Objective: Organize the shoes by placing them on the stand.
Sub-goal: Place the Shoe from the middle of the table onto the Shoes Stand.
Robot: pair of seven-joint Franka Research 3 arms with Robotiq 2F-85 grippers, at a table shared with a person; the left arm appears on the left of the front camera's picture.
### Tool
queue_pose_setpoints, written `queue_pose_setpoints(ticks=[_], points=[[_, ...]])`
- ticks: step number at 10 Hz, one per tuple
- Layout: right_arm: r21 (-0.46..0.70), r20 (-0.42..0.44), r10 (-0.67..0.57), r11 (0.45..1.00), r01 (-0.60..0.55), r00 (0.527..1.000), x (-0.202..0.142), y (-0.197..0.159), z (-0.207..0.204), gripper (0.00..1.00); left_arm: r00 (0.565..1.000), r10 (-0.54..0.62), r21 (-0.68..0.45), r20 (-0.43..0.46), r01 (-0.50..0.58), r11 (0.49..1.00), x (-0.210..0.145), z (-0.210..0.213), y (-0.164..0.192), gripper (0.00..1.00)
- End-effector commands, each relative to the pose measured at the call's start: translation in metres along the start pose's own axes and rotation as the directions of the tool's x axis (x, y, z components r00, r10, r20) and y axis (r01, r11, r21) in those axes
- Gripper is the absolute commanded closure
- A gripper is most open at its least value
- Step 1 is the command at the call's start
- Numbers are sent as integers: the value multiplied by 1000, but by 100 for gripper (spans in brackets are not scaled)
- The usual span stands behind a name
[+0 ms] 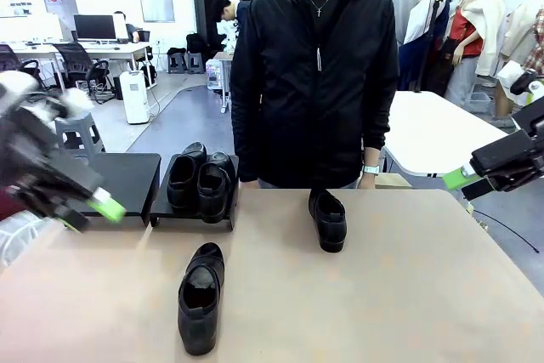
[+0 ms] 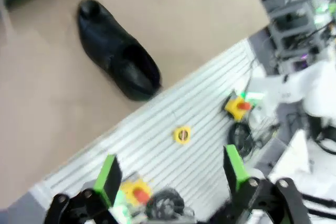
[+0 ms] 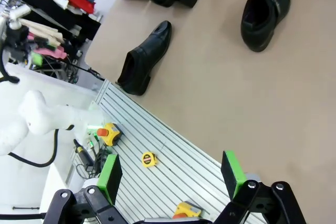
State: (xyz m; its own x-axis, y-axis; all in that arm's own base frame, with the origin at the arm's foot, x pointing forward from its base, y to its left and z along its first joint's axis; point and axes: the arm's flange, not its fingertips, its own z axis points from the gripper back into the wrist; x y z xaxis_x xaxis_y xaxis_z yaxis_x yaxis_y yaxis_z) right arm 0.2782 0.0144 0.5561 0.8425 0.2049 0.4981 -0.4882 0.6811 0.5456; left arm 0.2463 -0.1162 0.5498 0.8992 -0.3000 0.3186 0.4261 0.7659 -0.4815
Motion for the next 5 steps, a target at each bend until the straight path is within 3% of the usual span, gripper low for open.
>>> queue_pose_setpoints(ticks=[1,2,5], points=[[14,3,28,1000,-28,1000,0,-2,2,0,988,14,76,-157,-2,997,10,-82,-55,0],[14,3,28,1000,-28,1000,0,-2,2,0,989,67,180,-131,-43,983,24,-113,-76,0],[14,3,28,1000,-28,1000,0,-2,2,0,991,81,289,-104,-48,956,55,-174,-105,0]])
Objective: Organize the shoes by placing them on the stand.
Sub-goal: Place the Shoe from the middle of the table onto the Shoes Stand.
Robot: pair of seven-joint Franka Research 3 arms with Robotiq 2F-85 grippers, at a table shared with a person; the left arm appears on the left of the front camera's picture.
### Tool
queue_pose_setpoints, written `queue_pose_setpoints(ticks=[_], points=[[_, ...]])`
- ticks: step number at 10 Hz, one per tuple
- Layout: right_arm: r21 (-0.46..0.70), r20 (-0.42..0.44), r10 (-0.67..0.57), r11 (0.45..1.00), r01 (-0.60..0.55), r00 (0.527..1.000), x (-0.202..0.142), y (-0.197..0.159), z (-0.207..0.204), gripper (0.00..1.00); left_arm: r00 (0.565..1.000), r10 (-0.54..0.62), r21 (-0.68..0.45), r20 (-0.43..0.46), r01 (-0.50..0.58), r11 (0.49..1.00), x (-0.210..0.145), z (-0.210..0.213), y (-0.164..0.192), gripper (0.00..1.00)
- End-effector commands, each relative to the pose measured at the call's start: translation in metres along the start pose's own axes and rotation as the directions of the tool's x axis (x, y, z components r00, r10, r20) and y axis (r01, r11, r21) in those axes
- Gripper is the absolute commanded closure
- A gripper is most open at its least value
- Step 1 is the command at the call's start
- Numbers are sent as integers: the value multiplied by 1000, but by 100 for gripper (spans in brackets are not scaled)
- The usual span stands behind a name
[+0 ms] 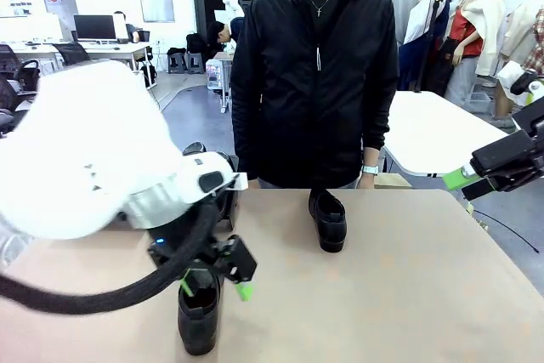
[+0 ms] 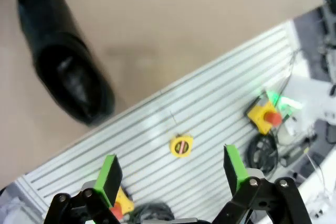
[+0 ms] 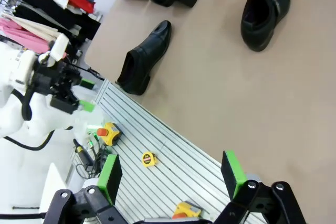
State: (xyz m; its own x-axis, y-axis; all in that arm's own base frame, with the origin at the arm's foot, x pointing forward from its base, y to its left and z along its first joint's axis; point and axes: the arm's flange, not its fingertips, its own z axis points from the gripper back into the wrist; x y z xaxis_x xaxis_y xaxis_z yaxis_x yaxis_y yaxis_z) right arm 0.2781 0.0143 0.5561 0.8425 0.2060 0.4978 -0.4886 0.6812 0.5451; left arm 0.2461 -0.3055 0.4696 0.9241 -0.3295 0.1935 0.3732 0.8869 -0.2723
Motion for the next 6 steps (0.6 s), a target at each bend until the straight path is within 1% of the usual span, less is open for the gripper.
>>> queue_pose_setpoints(ticks=[1,2,3,6], points=[[14,4,28,1000,-28,1000,0,-2,2,0,998,55,75,33,-57,996,34,-9,-2,0],[14,4,28,1000,-28,1000,0,-2,2,0,994,82,136,69,-91,987,41,-14,3,0],[14,4,28,1000,-28,1000,0,-2,2,0,996,80,151,46,-86,985,43,-18,7,0],[14,4,28,1000,-28,1000,0,-2,2,0,992,117,165,51,-124,978,47,-34,12,0]])
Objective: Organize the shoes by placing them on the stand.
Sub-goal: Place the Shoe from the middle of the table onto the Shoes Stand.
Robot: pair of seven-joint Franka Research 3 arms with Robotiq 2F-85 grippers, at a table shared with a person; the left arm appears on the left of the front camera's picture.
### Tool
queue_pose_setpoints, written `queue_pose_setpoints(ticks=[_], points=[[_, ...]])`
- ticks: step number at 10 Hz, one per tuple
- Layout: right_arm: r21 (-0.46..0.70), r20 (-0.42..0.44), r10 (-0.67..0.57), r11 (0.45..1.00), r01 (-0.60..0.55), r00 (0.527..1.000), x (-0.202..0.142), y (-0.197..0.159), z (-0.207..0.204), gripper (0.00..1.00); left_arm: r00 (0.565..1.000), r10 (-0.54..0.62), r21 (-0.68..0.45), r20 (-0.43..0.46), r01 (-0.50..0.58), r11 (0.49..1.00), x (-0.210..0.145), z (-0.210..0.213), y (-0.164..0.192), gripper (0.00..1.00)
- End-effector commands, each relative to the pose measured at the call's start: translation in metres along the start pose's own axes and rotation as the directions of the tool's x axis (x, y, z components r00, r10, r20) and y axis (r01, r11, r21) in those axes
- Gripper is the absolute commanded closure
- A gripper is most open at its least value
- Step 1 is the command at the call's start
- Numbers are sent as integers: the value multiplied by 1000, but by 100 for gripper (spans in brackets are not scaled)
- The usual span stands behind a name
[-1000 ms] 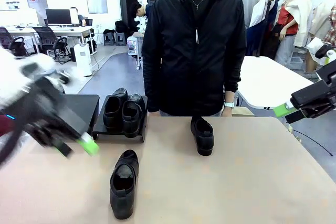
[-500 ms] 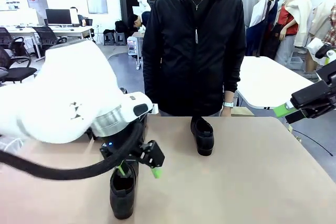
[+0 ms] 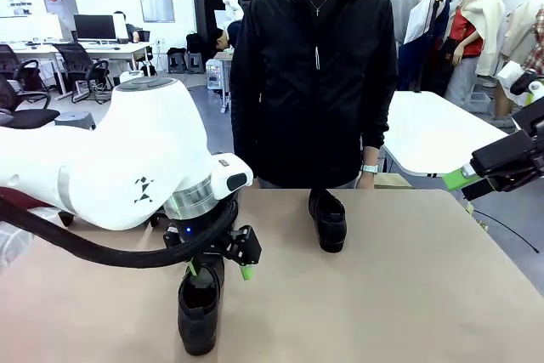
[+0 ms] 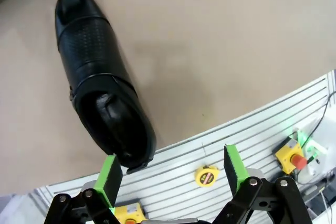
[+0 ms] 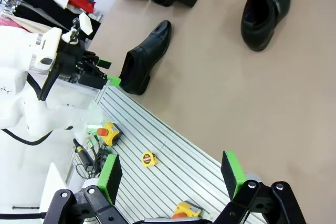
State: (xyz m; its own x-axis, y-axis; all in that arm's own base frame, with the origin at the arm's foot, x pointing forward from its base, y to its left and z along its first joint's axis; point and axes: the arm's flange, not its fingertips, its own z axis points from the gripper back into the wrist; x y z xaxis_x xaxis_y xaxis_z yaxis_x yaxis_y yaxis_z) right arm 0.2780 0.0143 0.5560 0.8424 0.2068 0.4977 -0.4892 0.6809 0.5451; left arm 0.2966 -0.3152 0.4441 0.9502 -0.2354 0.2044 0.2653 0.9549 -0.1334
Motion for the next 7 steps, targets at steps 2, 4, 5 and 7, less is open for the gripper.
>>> queue_pose_setpoints(ticks=[2,4,5,7], points=[[14,4,27,1000,-27,1000,0,-2,2,0,995,94,0,30,-94,996,8,-21,-1,0],[14,4,27,1000,-27,1000,0,-2,2,0,988,155,20,-1,-155,988,11,-49,7,0],[14,4,27,1000,-27,1000,0,-2,2,0,982,190,26,-2,-190,981,12,-61,13,0],[14,4,27,1000,-27,1000,0,-2,2,0,972,235,60,18,-236,970,18,-90,17,0]])
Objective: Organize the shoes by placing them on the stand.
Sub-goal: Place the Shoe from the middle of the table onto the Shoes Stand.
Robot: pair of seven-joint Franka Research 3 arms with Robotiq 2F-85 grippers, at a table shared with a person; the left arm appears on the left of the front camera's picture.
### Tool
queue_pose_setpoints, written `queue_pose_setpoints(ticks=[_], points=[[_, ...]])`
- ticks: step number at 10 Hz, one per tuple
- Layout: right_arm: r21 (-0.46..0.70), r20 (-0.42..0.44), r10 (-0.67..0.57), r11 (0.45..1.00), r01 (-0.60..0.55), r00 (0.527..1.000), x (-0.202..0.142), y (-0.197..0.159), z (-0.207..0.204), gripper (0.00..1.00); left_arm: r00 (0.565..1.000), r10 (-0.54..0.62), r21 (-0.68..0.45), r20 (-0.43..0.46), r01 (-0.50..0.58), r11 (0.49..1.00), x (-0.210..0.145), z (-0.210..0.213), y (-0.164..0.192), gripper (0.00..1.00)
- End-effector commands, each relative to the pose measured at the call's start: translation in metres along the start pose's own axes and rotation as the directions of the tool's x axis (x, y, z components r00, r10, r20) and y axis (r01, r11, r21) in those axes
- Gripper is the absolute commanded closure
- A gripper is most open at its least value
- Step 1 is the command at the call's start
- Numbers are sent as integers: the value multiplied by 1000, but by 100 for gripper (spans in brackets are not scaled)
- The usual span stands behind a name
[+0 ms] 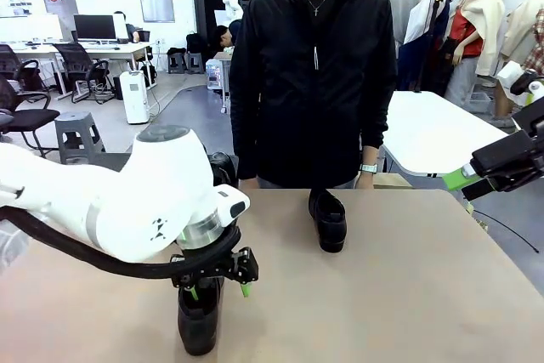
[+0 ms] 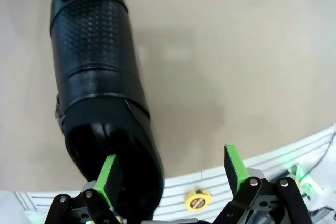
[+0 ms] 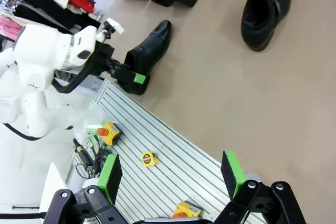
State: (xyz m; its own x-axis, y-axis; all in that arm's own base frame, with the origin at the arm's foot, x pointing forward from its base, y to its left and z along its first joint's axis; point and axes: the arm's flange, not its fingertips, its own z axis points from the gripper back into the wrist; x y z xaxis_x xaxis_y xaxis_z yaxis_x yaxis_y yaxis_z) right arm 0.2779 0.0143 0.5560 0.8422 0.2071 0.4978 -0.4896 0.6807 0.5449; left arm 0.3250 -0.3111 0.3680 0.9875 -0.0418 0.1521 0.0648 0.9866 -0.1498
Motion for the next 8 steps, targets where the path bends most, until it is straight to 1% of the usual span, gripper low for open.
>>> queue_pose_setpoints(ticks=[1,3,4,5,6,8], points=[[14,4,27,1000,-27,1000,0,-2,2,0,997,56,75,44,-60,995,8,-24,-5,0],[14,4,27,1000,-27,1000,0,-2,2,0,997,69,91,27,-71,993,8,-32,-3,0],[14,4,27,1000,-27,1000,0,-2,2,0,997,70,103,44,-74,992,7,-33,-3,11],[14,4,27,1000,-27,1000,0,-2,2,0,996,83,96,28,-85,992,7,-33,-2,69],[14,4,27,1000,-27,1000,0,-2,2,0,997,81,95,19,-82,992,7,-32,-1,100],[14,4,27,1000,-27,1000,0,-2,2,0,997,72,110,16,-74,991,6,-32,-1,100]])
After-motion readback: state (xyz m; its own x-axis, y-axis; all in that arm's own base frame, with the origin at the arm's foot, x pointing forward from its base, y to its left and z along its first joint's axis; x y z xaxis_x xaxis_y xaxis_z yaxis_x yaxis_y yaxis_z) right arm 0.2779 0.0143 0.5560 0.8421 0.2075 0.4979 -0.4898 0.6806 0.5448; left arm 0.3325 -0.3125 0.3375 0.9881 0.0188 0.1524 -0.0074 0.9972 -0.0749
